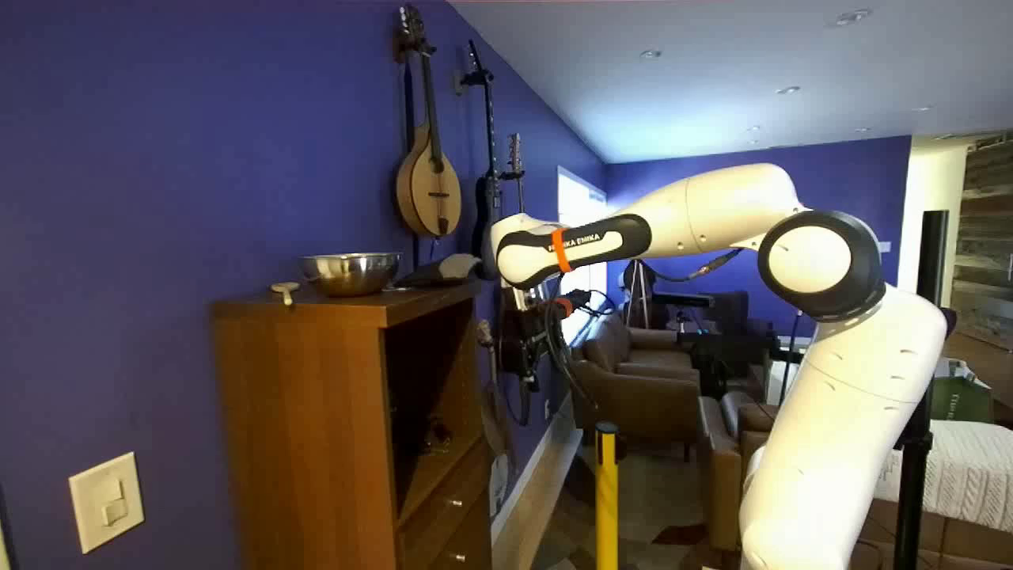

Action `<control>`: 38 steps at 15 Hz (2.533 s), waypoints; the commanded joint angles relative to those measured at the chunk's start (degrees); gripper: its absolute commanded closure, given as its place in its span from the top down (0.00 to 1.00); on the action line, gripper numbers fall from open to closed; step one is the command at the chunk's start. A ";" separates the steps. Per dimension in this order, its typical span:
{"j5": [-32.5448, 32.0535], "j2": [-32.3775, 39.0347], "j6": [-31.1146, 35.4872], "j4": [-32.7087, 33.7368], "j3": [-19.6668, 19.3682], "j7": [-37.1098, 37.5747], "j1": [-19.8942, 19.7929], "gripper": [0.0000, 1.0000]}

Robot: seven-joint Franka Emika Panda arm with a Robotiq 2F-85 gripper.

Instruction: Open the top drawer

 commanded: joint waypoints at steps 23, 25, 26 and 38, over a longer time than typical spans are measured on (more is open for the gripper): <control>8.82 8.52 21.24 -17.73 -1.16 5.33 1.44 1.00; 8.84 8.80 21.27 -18.10 -1.44 4.68 1.27 1.00; 8.85 8.78 21.27 -18.08 -1.43 4.62 1.27 1.00; 30.30 16.02 51.55 -23.54 2.32 -16.48 8.24 1.00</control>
